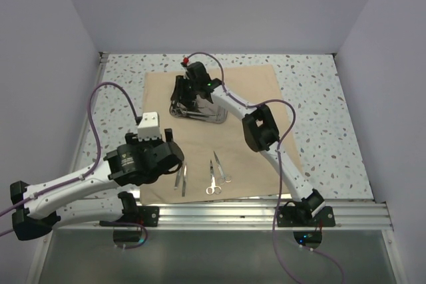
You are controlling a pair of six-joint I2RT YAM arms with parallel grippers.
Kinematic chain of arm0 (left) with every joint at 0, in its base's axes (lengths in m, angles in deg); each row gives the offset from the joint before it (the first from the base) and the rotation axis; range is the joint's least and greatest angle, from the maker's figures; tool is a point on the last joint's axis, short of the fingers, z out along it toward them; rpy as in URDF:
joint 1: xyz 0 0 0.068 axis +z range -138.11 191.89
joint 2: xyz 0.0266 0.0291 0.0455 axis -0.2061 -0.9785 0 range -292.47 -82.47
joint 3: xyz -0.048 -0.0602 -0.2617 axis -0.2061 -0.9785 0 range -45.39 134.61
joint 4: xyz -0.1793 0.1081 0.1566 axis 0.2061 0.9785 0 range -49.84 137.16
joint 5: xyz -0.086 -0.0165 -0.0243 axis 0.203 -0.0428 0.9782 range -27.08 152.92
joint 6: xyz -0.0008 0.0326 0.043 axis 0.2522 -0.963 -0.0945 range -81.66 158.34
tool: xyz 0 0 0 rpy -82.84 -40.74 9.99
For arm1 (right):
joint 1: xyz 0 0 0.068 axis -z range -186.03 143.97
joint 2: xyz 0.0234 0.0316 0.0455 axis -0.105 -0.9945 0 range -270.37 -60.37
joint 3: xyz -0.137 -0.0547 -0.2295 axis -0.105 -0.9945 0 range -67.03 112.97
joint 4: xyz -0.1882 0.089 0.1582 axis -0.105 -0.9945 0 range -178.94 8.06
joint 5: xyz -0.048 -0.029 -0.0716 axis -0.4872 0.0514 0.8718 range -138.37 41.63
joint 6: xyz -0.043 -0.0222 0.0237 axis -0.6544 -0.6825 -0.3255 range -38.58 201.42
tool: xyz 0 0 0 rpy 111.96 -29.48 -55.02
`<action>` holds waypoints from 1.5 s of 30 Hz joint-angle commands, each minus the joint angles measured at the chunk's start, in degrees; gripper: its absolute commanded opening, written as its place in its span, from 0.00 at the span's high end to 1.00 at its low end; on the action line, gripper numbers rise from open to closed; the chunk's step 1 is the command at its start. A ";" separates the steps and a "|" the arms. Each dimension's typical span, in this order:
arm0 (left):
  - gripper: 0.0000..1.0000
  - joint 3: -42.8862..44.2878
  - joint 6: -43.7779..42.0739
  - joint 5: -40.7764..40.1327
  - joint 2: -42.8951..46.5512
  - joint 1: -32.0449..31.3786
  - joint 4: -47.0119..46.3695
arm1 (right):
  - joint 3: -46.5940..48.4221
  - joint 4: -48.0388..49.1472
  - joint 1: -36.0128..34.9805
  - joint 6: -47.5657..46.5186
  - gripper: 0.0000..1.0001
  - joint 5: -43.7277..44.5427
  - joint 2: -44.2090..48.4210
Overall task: Open and lay out the surgical kit
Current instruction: Pick up the medical item from the container.
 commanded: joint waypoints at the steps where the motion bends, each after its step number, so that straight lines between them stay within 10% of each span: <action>1: 0.15 1.20 0.74 -1.47 0.69 -1.23 -0.91 | -0.40 -1.46 -0.79 2.57 0.58 -1.23 -4.73; 9: 0.15 1.47 2.50 -2.17 0.52 -2.46 0.58 | -0.67 -1.11 -0.61 2.84 0.99 -1.94 -5.87; 31: 0.13 1.99 6.54 -3.58 -0.71 -3.60 4.10 | -17.53 6.62 2.11 -1.20 1.00 1.22 16.26; 45: 0.11 2.08 7.07 -3.84 -0.80 -3.69 4.63 | -46.25 17.78 2.64 2.48 1.00 1.74 41.53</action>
